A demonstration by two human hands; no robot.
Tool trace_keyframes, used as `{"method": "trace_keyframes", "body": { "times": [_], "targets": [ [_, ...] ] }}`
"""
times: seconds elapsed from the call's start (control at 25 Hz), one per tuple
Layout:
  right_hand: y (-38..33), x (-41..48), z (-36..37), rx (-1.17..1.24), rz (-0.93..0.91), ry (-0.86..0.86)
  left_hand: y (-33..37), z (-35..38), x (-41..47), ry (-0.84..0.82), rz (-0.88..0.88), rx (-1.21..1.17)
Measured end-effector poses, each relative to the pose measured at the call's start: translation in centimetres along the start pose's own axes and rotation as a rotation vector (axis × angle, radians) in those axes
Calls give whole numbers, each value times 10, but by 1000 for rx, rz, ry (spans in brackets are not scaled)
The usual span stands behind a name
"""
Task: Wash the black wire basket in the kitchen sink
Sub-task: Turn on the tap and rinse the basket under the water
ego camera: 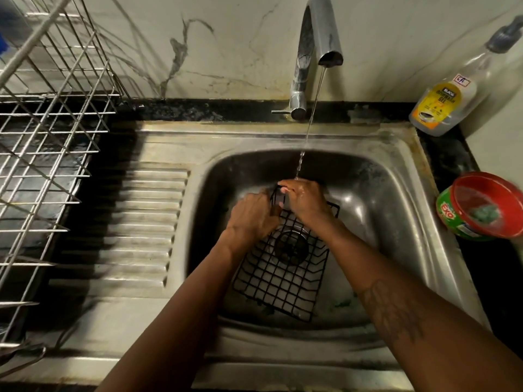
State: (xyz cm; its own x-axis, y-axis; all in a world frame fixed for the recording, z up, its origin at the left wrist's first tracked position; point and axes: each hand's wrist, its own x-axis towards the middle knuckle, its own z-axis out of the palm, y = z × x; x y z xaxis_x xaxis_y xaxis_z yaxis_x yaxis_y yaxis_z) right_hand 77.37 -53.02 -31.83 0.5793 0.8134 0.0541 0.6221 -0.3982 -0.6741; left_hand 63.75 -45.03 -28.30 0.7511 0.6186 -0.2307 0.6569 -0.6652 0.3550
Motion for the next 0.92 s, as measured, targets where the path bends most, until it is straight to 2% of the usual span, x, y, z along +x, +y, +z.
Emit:
{"method": "trace_keyframes", "body": {
  "times": [0.08,0.16,0.28,0.48,0.64,0.76,0.84,0.92],
  "targets": [
    [-5,3,1,-2,19,-50,2,12,4,32,-6,-41],
    [-4,3,-2,-152,1,-98,2,28,3,-3,-9,-126],
    [3,1,-18,-360,-118,-224,-4,38,4,36,-55,-227],
    [24,1,-59,-454,-29,-314,6,25,7,157,-301,-592],
    [30,5,-52,-490,39,-382,17,21,2,14,-439,-829],
    [12,17,-32,-493,-51,-422,18,15,-1,-12,-496,-859],
    [-5,22,-15,-487,-119,-437,18,17,-3,31,-492,-837],
    [-8,20,-12,-403,-113,-480,14,20,-6,95,-498,-785]
  ]
}}
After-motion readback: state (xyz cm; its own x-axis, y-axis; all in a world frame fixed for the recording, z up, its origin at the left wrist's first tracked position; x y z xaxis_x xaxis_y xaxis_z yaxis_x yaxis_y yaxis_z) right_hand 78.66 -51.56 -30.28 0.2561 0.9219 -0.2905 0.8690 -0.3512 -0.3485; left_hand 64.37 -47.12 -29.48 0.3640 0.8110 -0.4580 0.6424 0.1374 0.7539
